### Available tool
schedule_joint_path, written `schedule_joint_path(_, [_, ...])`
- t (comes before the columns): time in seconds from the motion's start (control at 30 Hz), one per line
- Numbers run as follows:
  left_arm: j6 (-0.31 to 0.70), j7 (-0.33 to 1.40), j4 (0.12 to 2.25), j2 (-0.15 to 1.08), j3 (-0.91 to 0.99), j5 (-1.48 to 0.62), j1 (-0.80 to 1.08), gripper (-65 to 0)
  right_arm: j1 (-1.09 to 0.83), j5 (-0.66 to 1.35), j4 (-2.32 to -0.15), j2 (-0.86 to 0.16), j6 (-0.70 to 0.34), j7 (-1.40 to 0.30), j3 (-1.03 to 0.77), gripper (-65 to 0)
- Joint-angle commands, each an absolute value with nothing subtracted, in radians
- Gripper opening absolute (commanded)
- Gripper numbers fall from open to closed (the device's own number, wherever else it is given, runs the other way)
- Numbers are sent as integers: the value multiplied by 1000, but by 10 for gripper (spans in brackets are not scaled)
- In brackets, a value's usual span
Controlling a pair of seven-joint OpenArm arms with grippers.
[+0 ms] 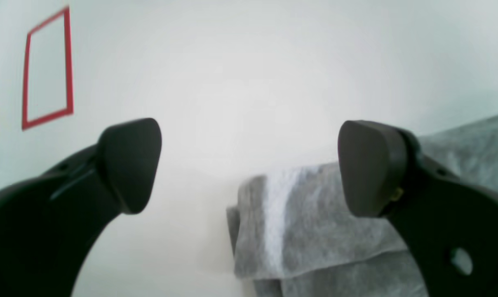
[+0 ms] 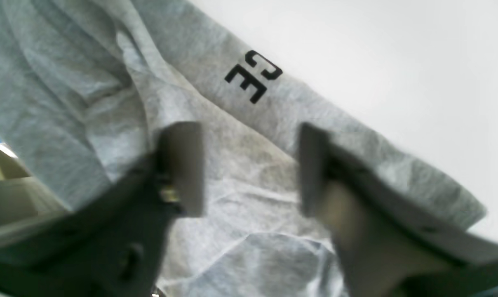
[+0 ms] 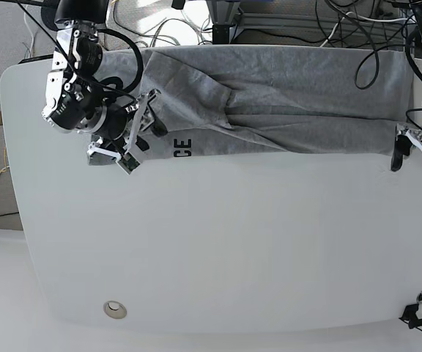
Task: Fold the T-shirt properly
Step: 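Grasp the folded shirt's side edge with the right gripper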
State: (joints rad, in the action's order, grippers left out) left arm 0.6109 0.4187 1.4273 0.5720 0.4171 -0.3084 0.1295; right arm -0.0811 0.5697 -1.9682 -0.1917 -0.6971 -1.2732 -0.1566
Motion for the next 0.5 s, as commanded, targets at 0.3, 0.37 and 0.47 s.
schedule_joint_path(0.3, [607,470,1402,595,429,-318,140,0,-127,367,-1831,-124,-698,-1106,-157,-650])
schedule_joint_path(0.37, [607,469,1366,585,427,-318,139,0,-140,369,-1831,-137,-698,-1093,-157,-650])
schedule_joint_path(0.47, [608,469,1300,578,427,-318,102,0,-156,369,-1831,-140,-698,-1092,-157,-650])
